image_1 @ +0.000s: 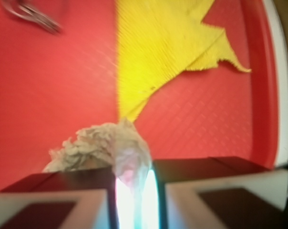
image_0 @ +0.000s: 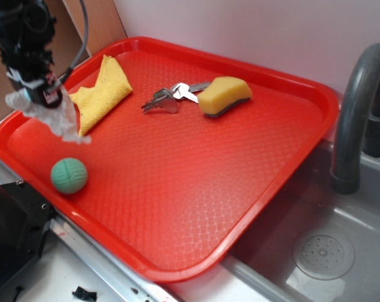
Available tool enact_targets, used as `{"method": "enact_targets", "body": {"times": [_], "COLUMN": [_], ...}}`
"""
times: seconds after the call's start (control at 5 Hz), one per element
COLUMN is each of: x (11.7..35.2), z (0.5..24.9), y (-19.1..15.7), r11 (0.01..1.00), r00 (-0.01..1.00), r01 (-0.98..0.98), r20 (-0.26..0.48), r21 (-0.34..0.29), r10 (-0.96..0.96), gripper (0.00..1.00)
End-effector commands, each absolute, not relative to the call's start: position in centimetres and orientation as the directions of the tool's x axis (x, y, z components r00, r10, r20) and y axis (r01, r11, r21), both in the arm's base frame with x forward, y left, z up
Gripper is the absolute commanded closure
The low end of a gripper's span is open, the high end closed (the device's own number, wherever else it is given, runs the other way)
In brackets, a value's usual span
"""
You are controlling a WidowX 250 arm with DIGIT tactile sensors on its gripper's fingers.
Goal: Grab the white paper.
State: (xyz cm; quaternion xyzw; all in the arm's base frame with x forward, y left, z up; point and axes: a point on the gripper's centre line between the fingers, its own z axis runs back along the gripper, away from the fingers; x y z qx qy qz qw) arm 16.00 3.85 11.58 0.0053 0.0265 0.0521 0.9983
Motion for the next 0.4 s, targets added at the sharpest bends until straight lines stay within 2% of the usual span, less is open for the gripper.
{"method": "enact_targets", "body": {"times": [0.0, 0.2], "x": [15.07, 14.91], "z": [18.95, 18.46], "y": [0.52, 0.49], "r11": [0.996, 0.995], "r00": [0.992, 0.99], "r01": [-0.062, -0.064], "r20": [0.105, 0.121], "r21": [-0.06, -0.081], "r10": [0.068, 0.073], "gripper": [1.0, 1.0]}}
